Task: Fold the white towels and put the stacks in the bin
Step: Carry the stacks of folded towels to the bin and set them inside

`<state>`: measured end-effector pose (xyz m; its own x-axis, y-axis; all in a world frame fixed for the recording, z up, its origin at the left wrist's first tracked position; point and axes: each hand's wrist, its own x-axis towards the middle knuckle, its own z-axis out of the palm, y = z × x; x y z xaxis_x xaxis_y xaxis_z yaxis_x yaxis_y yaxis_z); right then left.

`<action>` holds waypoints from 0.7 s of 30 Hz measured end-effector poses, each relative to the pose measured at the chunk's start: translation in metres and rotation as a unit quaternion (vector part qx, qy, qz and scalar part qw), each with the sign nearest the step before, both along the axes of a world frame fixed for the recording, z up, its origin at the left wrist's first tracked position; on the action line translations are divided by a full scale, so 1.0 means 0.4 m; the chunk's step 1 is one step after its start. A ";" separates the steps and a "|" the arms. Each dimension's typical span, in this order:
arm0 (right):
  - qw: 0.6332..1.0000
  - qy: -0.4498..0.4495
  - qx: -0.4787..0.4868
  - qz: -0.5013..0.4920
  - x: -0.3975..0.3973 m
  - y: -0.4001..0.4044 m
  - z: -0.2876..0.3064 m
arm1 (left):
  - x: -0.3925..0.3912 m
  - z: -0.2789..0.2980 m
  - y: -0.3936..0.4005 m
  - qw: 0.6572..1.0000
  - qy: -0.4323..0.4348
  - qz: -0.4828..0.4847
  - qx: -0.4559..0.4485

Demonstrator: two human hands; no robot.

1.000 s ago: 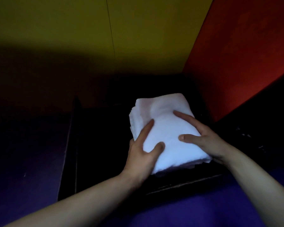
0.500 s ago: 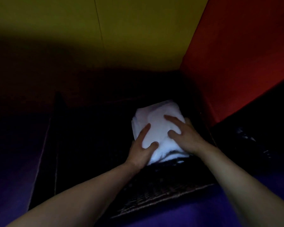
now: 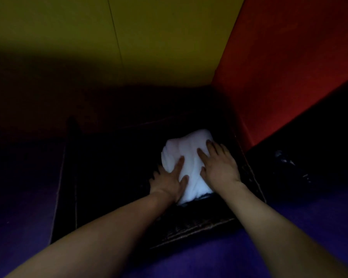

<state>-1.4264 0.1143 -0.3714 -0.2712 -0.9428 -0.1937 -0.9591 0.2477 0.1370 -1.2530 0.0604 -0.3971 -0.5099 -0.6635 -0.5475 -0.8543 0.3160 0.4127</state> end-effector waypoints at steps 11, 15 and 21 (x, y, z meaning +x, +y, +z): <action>0.966 -0.205 -0.090 -0.126 0.186 0.130 0.361 | 0.187 0.437 0.077 0.984 0.030 -0.082 -0.157; 0.954 -0.233 -0.139 -0.128 0.274 0.147 0.554 | 0.276 0.671 0.106 0.983 0.069 -0.031 -0.168; 0.935 -0.282 -0.199 -0.077 0.442 0.121 0.846 | 0.441 0.981 0.142 0.972 0.094 0.046 -0.212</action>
<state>-1.2497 0.1626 -0.0328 -0.3702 -0.9289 0.0123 -0.8002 0.3121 -0.5122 -1.0767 0.1174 -0.0047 -0.5015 -0.8570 -0.1186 -0.8095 0.4164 0.4139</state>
